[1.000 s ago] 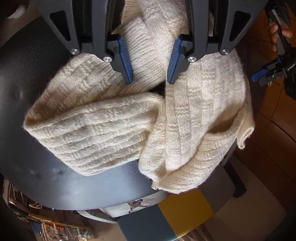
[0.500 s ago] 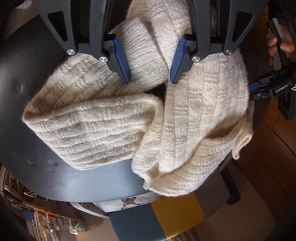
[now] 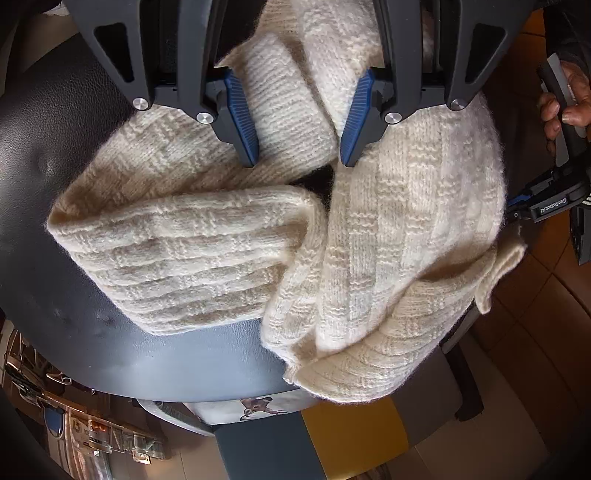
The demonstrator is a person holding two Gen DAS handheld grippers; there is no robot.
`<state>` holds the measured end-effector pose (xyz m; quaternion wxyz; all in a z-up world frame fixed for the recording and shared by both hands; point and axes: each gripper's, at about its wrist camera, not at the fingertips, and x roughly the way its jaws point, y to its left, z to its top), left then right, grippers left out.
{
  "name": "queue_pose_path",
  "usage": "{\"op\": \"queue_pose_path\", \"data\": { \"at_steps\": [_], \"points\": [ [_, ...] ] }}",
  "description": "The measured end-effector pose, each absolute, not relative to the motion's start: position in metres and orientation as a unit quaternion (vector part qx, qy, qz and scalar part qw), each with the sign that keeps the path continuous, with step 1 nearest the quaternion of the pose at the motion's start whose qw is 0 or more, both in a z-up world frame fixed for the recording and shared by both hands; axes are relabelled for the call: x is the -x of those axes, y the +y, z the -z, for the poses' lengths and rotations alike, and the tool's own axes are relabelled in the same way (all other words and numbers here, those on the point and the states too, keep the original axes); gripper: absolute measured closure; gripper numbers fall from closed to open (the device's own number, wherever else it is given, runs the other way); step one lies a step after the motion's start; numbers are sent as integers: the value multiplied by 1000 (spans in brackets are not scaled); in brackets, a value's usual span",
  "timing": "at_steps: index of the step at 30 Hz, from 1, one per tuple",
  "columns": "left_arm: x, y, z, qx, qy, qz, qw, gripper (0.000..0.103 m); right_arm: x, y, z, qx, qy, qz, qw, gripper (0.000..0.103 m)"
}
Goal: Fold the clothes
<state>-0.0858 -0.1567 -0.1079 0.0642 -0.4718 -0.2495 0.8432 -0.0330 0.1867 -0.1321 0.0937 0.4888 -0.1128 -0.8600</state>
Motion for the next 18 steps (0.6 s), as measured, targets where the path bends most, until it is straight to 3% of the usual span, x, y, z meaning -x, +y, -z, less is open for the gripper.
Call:
{"op": "queue_pose_path", "data": {
  "at_steps": [6, 12, 18],
  "points": [
    [86, -242, 82, 404, -388, -826, 62, 95, 33, 188, 124, -501, -108, 852, 107, 56],
    [81, -338, 64, 383, -357, -851, -41, 95, 38, 174, 117, -511, -78, 851, 91, 56],
    [96, -408, 90, 440, -357, -810, -152, 92, 67, 143, 109, -555, 5, 827, 88, 56]
  ]
}}
